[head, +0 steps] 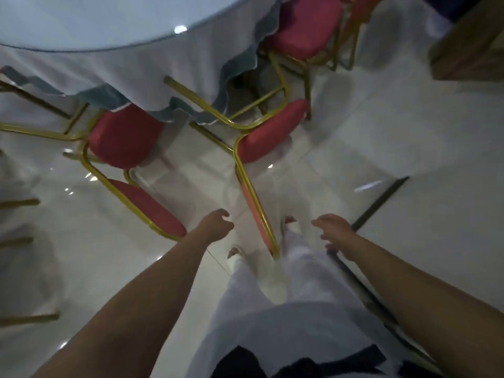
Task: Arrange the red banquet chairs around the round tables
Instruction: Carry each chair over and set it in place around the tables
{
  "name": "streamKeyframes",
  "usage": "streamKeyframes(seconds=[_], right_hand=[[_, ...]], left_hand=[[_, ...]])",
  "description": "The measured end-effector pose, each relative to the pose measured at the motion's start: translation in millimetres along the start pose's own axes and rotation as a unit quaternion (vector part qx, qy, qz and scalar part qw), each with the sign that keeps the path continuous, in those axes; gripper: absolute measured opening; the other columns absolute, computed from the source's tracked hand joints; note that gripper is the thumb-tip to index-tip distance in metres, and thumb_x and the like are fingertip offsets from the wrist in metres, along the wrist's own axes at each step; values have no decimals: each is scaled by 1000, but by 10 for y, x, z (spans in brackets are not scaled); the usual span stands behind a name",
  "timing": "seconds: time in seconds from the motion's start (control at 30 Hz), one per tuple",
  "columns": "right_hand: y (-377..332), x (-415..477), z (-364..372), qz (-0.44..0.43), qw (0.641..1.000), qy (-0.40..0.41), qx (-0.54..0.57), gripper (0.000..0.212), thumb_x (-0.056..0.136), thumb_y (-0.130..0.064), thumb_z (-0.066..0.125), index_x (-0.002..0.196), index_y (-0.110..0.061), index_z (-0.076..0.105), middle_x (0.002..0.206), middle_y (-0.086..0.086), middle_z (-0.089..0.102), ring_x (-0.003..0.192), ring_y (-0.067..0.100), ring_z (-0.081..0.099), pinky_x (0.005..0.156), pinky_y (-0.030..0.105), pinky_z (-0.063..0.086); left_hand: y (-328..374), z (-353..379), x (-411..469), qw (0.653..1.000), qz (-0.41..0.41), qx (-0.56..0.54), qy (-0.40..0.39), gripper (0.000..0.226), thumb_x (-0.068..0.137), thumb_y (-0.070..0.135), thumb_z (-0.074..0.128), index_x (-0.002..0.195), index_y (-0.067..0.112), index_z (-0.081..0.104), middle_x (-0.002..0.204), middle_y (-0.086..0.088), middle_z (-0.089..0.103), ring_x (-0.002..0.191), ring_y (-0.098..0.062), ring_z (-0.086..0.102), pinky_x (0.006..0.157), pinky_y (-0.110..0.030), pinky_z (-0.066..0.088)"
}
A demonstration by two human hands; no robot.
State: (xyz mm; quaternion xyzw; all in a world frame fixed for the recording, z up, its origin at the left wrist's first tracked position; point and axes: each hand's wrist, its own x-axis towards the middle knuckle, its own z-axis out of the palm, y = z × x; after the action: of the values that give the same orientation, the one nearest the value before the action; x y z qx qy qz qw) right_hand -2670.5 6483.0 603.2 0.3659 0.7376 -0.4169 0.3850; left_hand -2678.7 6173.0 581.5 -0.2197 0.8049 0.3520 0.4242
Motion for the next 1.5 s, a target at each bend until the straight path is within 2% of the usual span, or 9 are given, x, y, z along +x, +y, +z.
streamKeyframes(seconds=[0.13, 0.27, 0.37, 0.6, 0.8, 1.07, 1.17, 1.27, 1.5], right_hand=[[798, -110, 131, 42, 998, -1, 40, 29, 87, -38, 69, 110, -24, 59, 107, 4, 61, 89, 21, 58, 68, 30, 47], [1386, -83, 270, 65, 997, 0, 44, 39, 86, -37, 68, 121, -21, 58, 109, 3, 56, 93, 20, 55, 77, 30, 46], [1721, 76, 422, 80, 994, -25, 63, 39, 86, -36, 68, 121, -21, 57, 104, 2, 58, 84, 17, 55, 66, 27, 43], [2567, 770, 702, 136, 983, -33, 122, 14, 92, -27, 65, 100, -17, 62, 100, 11, 64, 83, 24, 58, 72, 35, 45], [3170, 1419, 788, 171, 976, -25, 131, 22, 92, -25, 66, 110, -13, 63, 96, 10, 63, 82, 23, 57, 71, 33, 43], [3423, 1791, 815, 129, 983, -7, 127, 23, 92, -25, 65, 109, -9, 65, 105, 13, 64, 99, 30, 62, 78, 34, 46], [3322, 1608, 760, 133, 980, -9, 149, 23, 90, -27, 66, 109, -14, 65, 103, 9, 64, 96, 26, 62, 79, 34, 47], [3160, 1275, 670, 122, 982, -18, 142, 24, 88, -25, 66, 109, -16, 64, 102, 9, 65, 85, 20, 61, 72, 31, 48], [2620, 237, 239, 19, 997, -13, 69, 90, 78, -30, 78, 152, -31, 26, 149, 7, 37, 131, 30, 45, 104, 44, 45]], left_hand=[[35, 533, 53, 989, 42, 129, -56, 48, 89, 21, 60, 136, 19, 51, 118, -11, 63, 100, -23, 61, 78, -24, 43], [-25, 1087, 143, 949, 59, 302, -76, 57, 89, 31, 58, 143, 27, 41, 140, -8, 48, 126, -30, 48, 105, -42, 40], [-66, 1474, 314, 907, 94, 408, -53, 63, 88, 32, 59, 146, 26, 36, 140, -8, 47, 128, -30, 45, 106, -43, 36], [-172, 2480, 1156, 819, 174, 545, -44, 74, 82, 36, 63, 147, 25, 29, 152, -7, 31, 143, -31, 22, 116, -50, 14], [-313, 3027, 2007, 613, 225, 756, -44, 62, 86, 31, 60, 144, 23, 41, 145, -8, 44, 139, -34, 31, 112, -53, 17], [-368, 3275, 2198, 471, 218, 854, 19, 44, 94, 11, 59, 136, 9, 49, 129, -16, 56, 122, -42, 50, 100, -60, 41], [-160, 3172, 2002, 463, 223, 858, 5, 41, 93, 14, 62, 132, 11, 50, 119, -12, 57, 116, -37, 54, 97, -55, 44], [125, 3129, 1606, 519, 225, 825, -19, 33, 94, 15, 58, 126, 12, 53, 103, -11, 55, 109, -33, 58, 97, -51, 44], [814, 2851, 126, 586, 271, 763, -46, 38, 94, 18, 55, 131, 25, 54, 124, -3, 62, 116, -32, 59, 98, -58, 41]])
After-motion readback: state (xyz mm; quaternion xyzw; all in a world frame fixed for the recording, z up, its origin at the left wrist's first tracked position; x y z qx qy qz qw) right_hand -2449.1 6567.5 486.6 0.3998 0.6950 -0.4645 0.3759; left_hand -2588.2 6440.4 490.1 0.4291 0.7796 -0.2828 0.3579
